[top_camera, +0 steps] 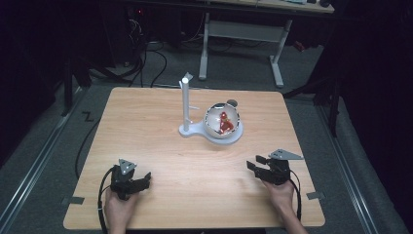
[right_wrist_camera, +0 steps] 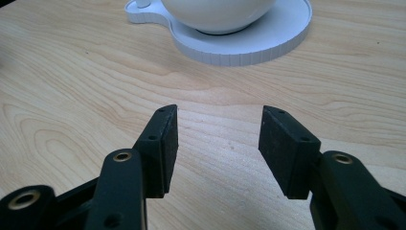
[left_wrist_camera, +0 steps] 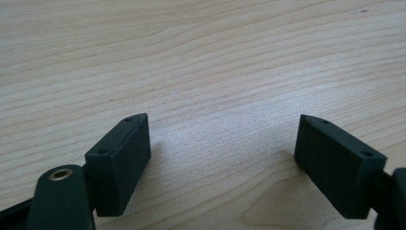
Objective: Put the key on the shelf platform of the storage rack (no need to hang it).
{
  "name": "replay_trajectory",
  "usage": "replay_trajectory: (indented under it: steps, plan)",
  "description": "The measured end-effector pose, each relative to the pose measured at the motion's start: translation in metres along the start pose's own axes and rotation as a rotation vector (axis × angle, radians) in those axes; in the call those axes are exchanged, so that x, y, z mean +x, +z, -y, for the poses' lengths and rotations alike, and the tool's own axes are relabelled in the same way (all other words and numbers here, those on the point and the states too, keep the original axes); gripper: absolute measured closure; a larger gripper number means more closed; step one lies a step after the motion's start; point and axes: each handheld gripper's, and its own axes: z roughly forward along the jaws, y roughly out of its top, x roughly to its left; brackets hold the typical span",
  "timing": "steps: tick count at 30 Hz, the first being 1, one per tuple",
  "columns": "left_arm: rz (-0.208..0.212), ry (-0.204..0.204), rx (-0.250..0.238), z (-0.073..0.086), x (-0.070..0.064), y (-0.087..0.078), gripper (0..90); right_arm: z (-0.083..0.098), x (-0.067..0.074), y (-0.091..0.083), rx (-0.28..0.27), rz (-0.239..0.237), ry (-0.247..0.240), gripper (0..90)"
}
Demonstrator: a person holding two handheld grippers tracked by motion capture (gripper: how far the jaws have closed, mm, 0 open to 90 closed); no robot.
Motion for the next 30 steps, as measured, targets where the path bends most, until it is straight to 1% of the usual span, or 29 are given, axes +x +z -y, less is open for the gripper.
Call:
replay_trajectory:
  steps: [1,3,6,7,9,13,19,22,25,26,27,30]
  plan:
    - [0.002,0.007,0.001,0.0,0.0,0.0,20.2,0.0,0.0,0.001,0.002,0.001,-0.001,48.7]
    - [0.0,0.0,0.0,0.0,0.0,0.0,20.2,0.001,0.0,0.006,0.013,0.003,-0.001,48.4]
    - [0.001,0.002,0.0,0.0,0.0,0.0,20.2,0.001,-0.001,0.009,0.019,0.006,-0.009,48.2]
    - [0.001,0.003,0.0,0.0,0.0,0.0,20.1,0.002,-0.001,0.013,0.035,0.011,-0.006,48.6]
    - [0.0,0.0,0.0,0.0,0.0,0.0,20.1,0.003,-0.001,0.016,0.051,0.016,-0.002,49.1]
    - [0.0,0.0,0.0,0.0,0.0,0.0,20.2,0.004,-0.001,0.021,0.062,0.029,-0.006,49.0]
    - [0.0,0.0,0.0,0.0,0.0,0.0,20.2,0.006,-0.001,0.025,0.076,0.045,-0.013,48.9]
    - [-0.001,-0.002,0.0,0.0,0.0,0.0,20.2,0.007,-0.001,0.028,0.085,0.064,-0.022,48.8]
    - [0.0,-0.001,0.0,0.0,0.0,0.0,20.2,0.007,-0.002,0.029,0.09,0.068,-0.02,48.8]
    - [-0.005,-0.009,0.002,0.0,-0.001,0.0,20.2,0.007,-0.003,0.029,0.091,0.073,-0.022,48.8]
    - [0.0,0.0,0.0,0.0,0.0,0.0,20.3,0.007,-0.003,0.03,0.093,0.076,-0.027,48.7]
    - [0.0,-0.001,0.0,0.0,0.0,0.0,20.3,0.008,-0.003,0.031,0.097,0.082,-0.027,48.6]
